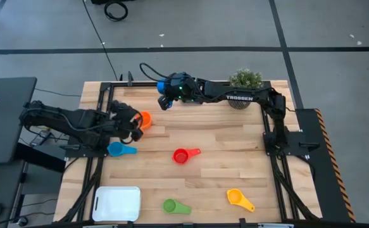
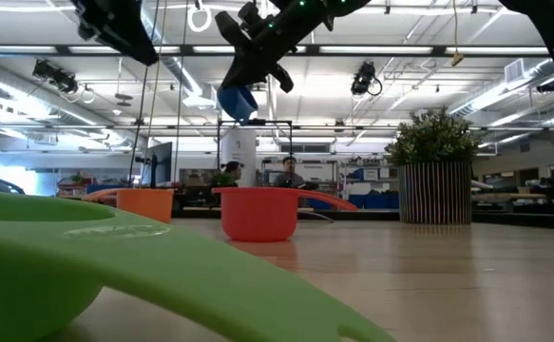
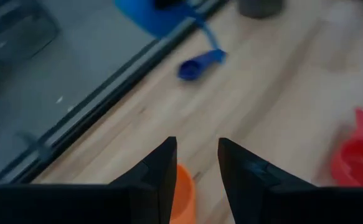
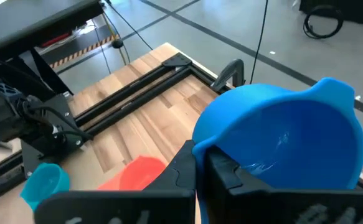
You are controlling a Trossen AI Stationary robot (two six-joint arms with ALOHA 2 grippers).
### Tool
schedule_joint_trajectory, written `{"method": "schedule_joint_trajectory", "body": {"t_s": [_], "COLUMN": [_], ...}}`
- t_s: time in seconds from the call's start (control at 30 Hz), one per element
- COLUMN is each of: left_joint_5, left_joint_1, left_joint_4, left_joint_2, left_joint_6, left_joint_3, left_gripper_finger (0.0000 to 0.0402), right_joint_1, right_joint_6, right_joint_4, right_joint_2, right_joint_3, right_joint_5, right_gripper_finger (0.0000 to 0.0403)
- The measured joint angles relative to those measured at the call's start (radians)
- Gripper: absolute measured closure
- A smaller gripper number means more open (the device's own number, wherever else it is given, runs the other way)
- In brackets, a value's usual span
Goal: Nest measuring cups in basket
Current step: Stack the dark blue measuring cup into the orange measuring cup
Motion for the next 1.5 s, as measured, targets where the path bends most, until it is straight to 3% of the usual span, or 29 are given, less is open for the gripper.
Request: {"method": "schedule_joint_trajectory", "body": {"t_s": [0.1,0.3,0.6,1.0,1.3,1.5], "left_joint_5": [0.083,0.180,-0.024,-0.012,0.199,0.425], "left_joint_1": [0.000,0.001,0.063,0.188,0.271,0.348], "left_joint_4": [0.078,0.158,0.149,0.228,0.387,0.669], "left_joint_2": [0.006,0.029,0.082,0.172,0.172,0.179], "left_joint_6": [0.077,0.064,0.054,0.151,0.317,0.424], "left_joint_3": [-0.026,-0.034,-0.035,-0.035,-0.035,-0.082], "left_gripper_finger": [0.0276,0.0276,0.0276,0.0276,0.0276,0.0276], "right_joint_1": [0.007,0.019,0.040,0.078,0.078,0.074], "right_joint_6": [-0.014,-0.060,-0.066,-0.179,-0.179,0.009], "right_joint_4": [-0.001,0.003,0.007,0.006,-0.157,-0.277], "right_joint_2": [0.000,0.000,0.000,-0.002,-0.112,-0.139], "right_joint_3": [0.000,0.000,0.000,0.000,-0.002,-0.001], "right_joint_5": [0.011,0.051,0.051,0.137,0.134,0.122], "right_gripper_finger": [0.0393,0.0393,0.0393,0.0393,0.0393,0.0393]}}
